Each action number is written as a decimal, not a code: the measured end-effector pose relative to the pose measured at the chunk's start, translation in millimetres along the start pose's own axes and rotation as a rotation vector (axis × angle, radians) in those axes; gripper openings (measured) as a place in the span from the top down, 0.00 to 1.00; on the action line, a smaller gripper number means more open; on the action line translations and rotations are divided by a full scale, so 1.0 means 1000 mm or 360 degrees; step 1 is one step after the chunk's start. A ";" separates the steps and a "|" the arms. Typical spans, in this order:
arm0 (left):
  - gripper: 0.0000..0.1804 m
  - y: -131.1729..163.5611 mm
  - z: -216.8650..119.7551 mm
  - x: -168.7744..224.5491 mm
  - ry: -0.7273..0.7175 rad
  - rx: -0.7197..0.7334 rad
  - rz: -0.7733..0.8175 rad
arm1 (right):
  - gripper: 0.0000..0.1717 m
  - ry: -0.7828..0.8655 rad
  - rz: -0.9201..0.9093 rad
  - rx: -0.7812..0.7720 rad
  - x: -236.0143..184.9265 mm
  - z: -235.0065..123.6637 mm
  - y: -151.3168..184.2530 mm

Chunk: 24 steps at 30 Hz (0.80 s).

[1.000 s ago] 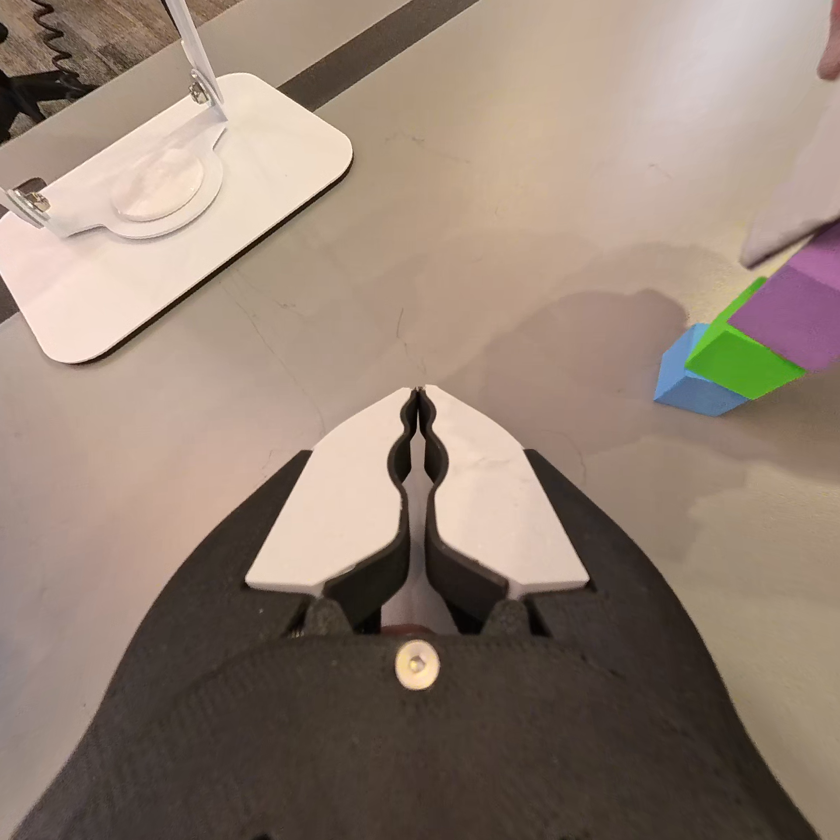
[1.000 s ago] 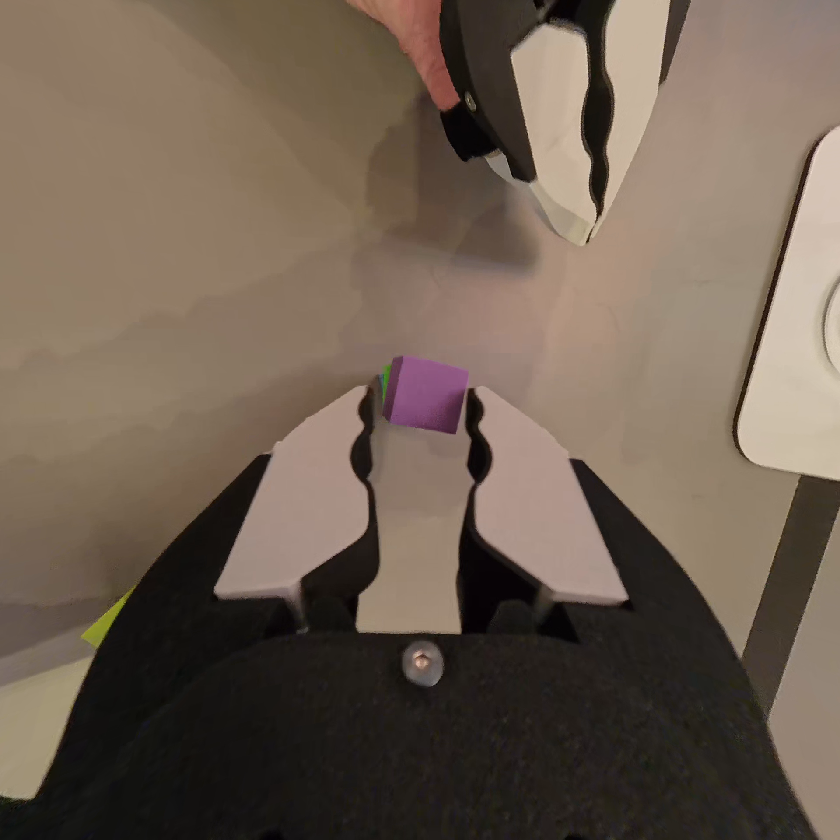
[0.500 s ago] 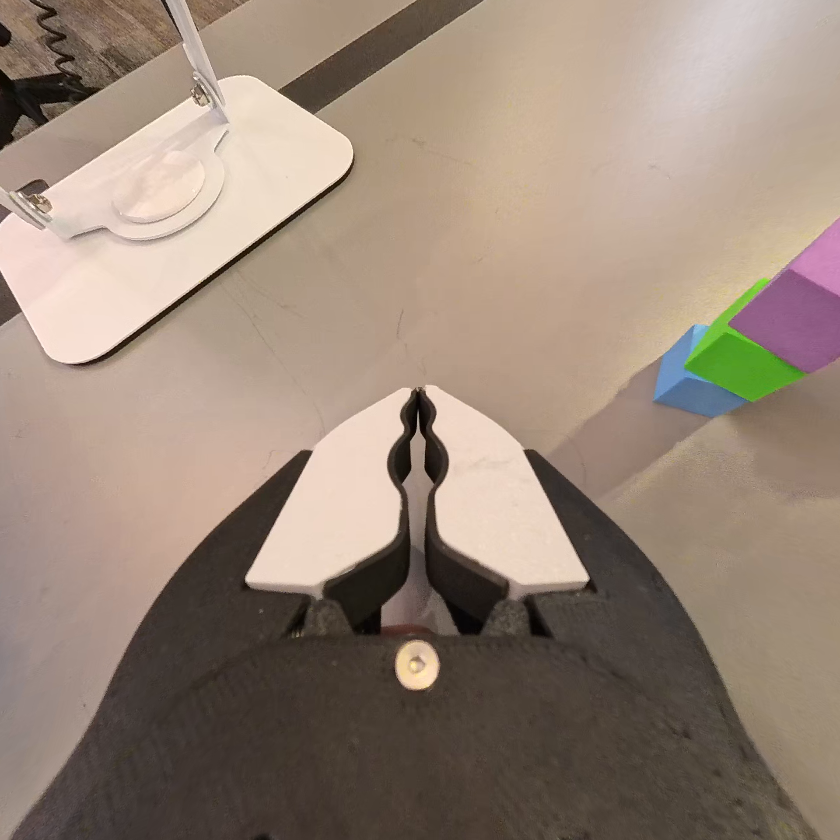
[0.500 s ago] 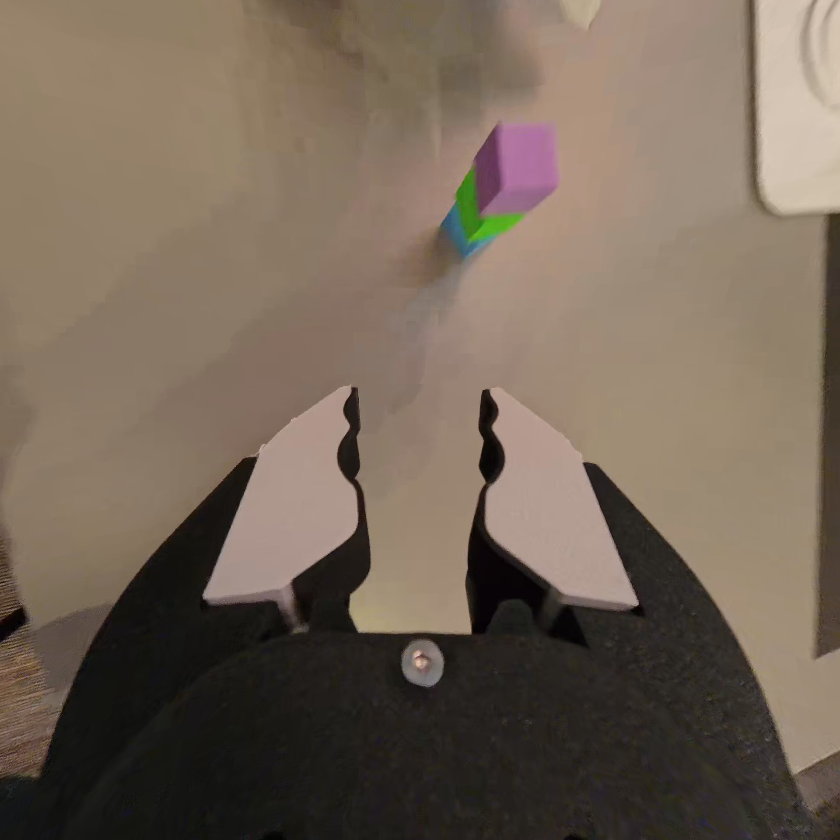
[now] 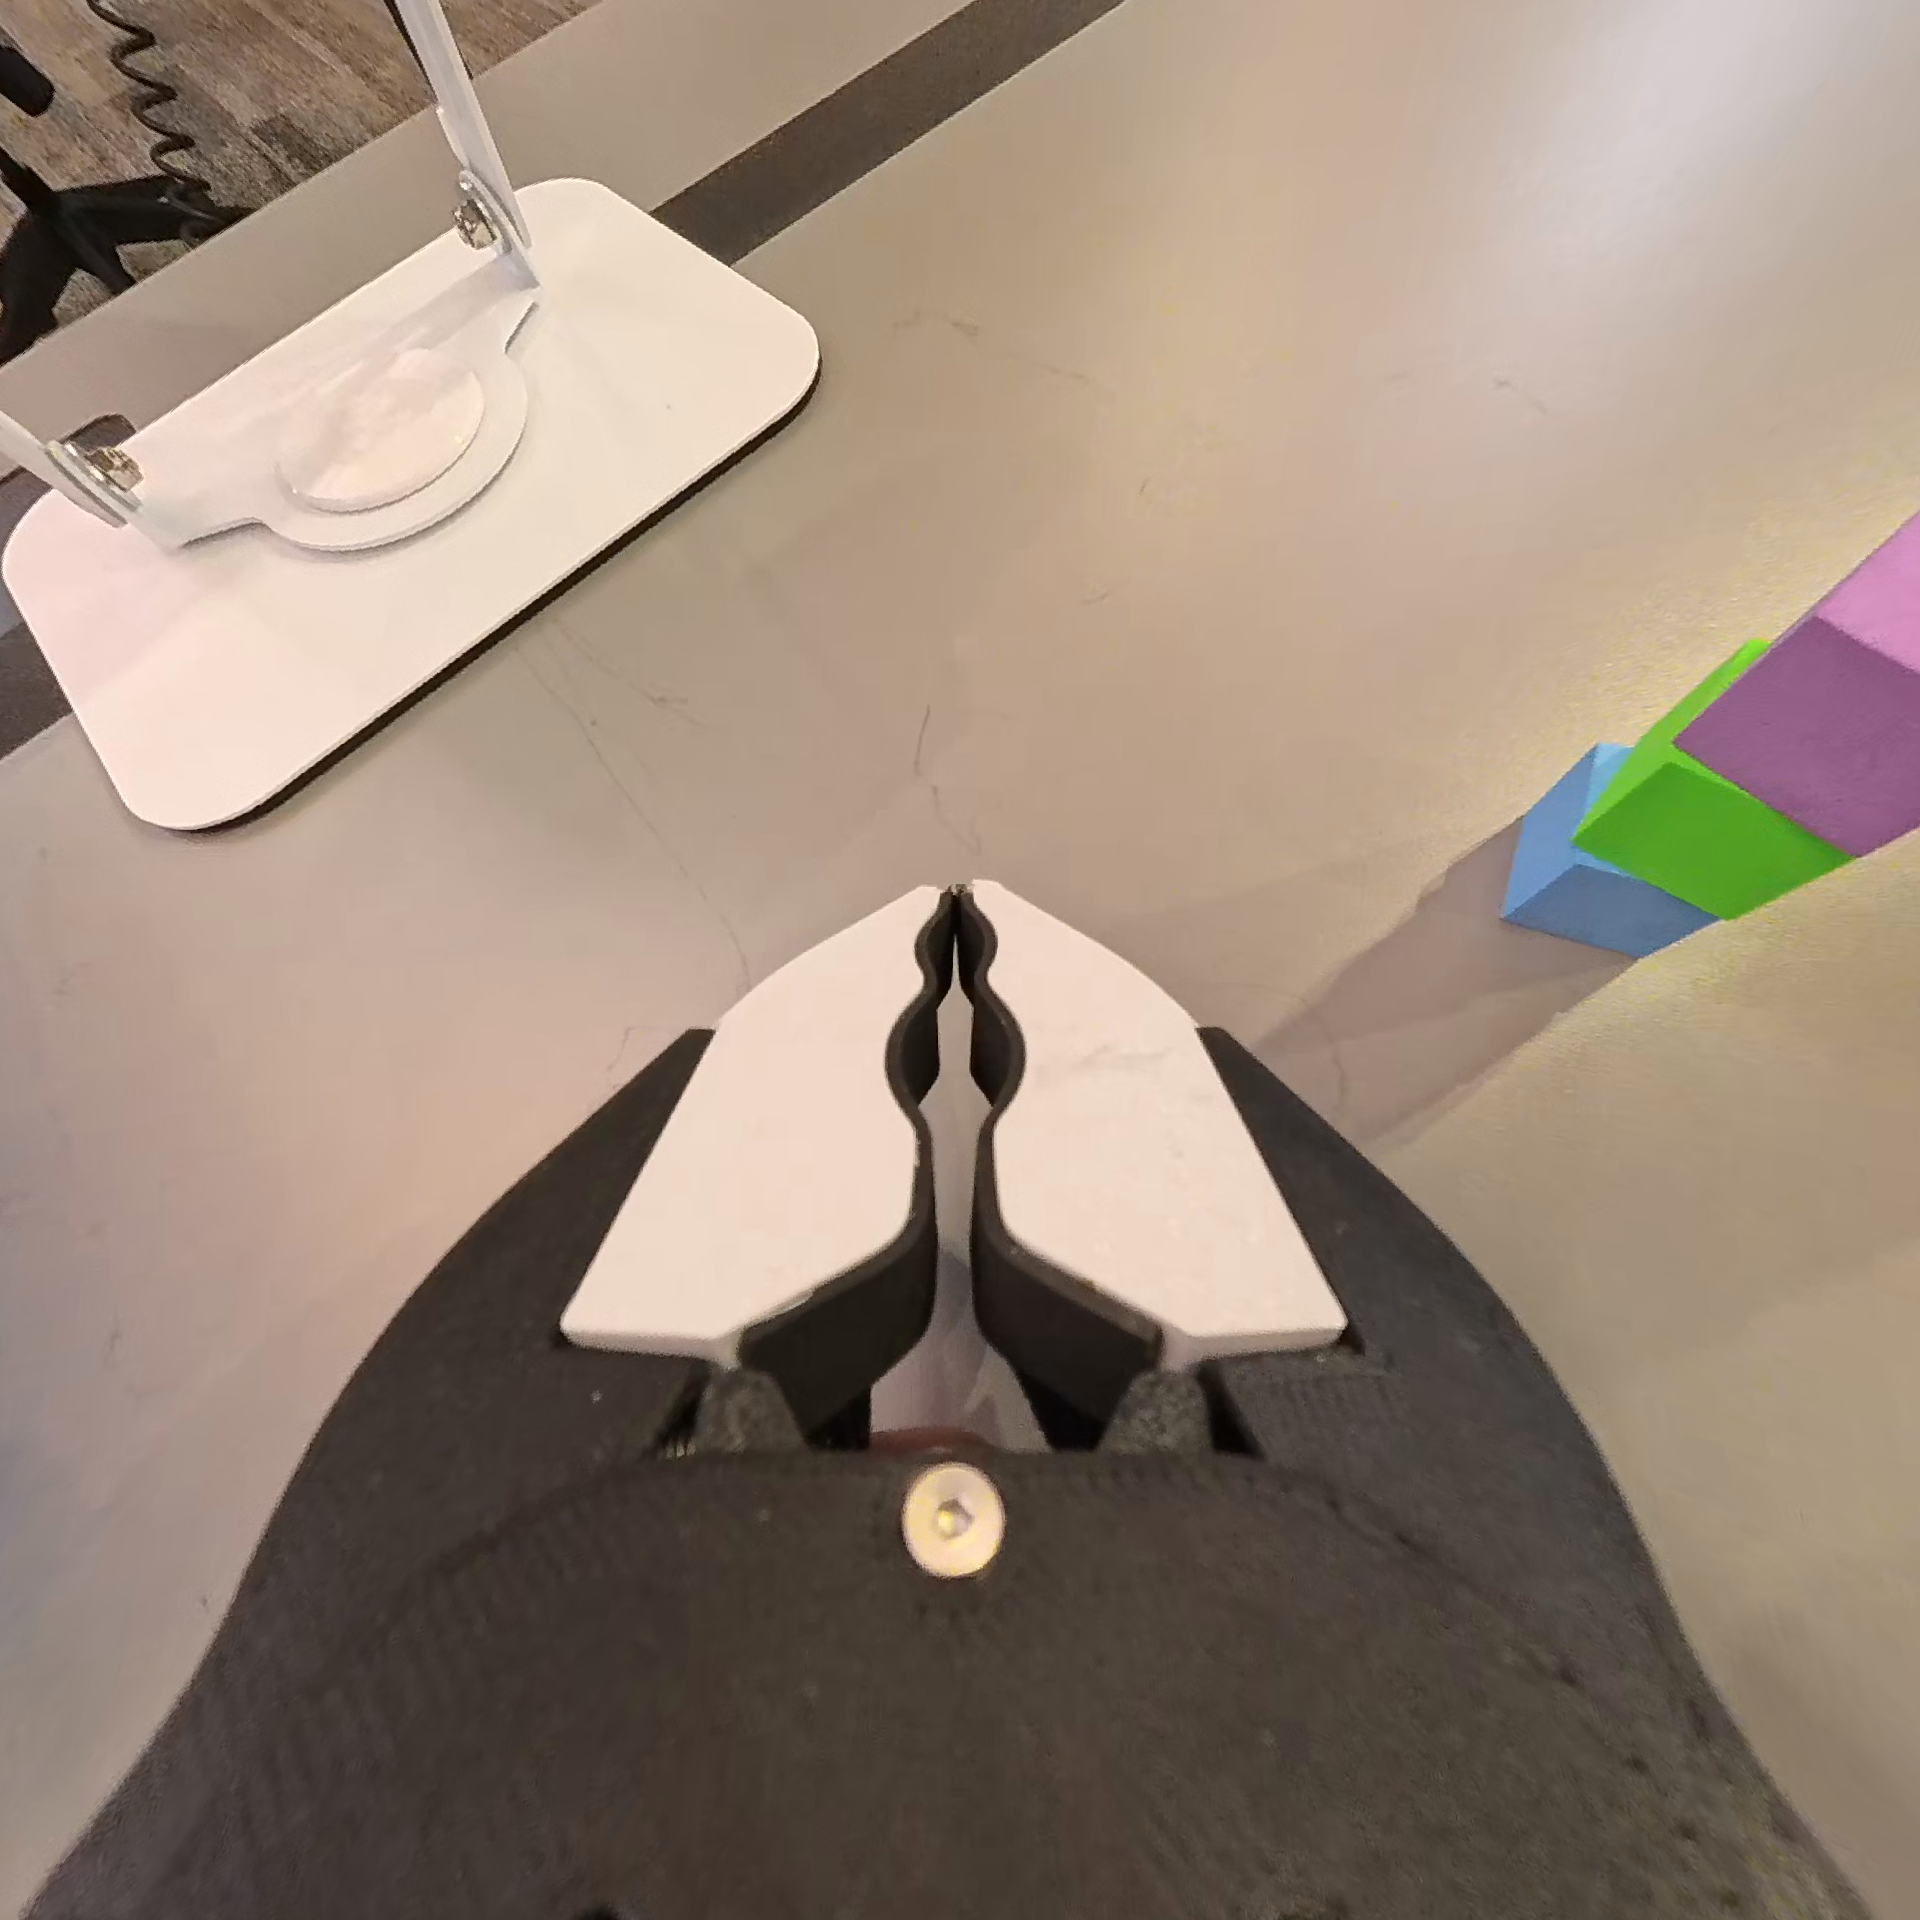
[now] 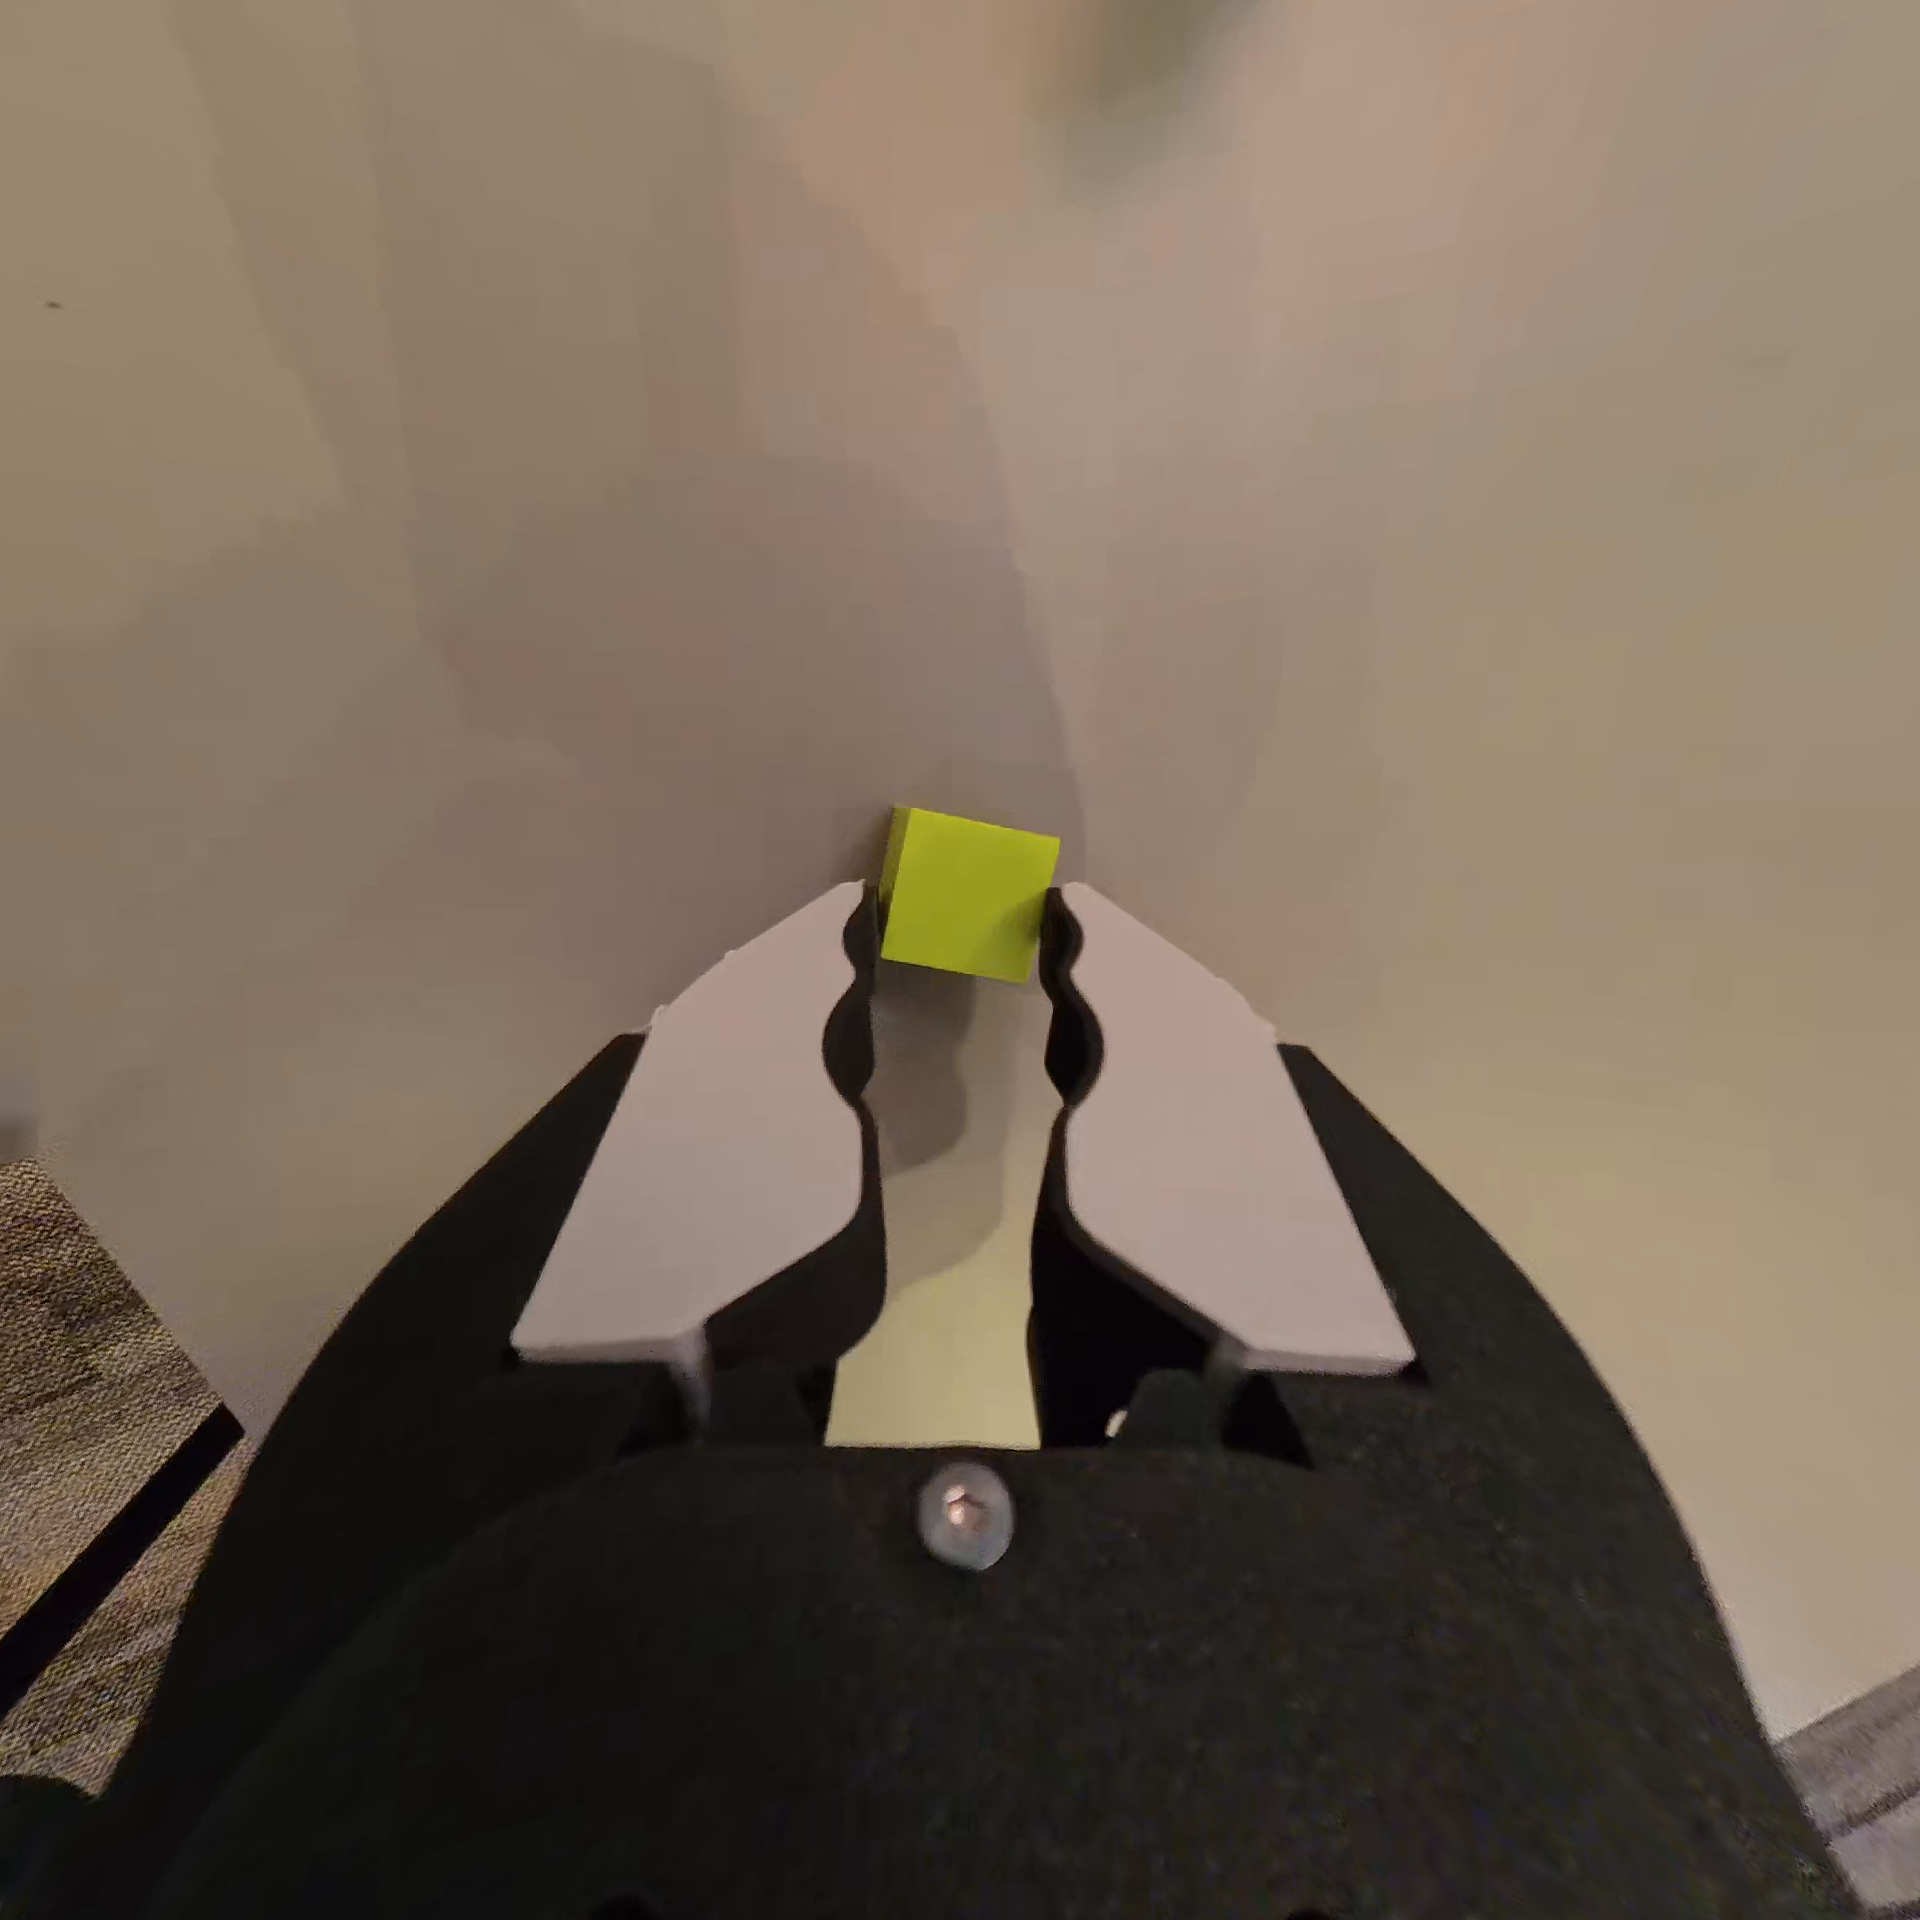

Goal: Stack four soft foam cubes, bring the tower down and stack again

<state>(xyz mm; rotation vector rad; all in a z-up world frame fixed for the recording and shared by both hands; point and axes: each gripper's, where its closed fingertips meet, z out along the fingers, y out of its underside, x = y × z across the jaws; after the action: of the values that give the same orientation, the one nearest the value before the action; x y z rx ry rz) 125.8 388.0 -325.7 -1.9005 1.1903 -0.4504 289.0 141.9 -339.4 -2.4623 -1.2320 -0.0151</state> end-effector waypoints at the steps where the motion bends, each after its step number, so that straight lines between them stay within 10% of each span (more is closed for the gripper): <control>1: 1.00 0.000 0.000 0.000 0.0001 0.0000 0.0000 | 0.83 0.0006 -0.0012 0.0011 0.003 -0.001 -0.004; 13: 1.00 0.001 0.001 0.001 0.0012 -0.0008 0.0005 | 0.83 -0.0036 -0.0516 0.0449 0.049 -0.046 -0.159; 24: 1.00 0.001 0.002 0.003 0.0019 -0.0017 0.0028 | 0.83 -0.0166 -0.0607 0.0286 0.065 -0.016 -0.179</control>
<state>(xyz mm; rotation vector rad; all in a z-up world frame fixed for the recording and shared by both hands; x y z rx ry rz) 128.3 385.9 -327.8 -1.8975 1.2183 -0.4474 192.8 283.2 -252.9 -2.0685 -1.6539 0.1171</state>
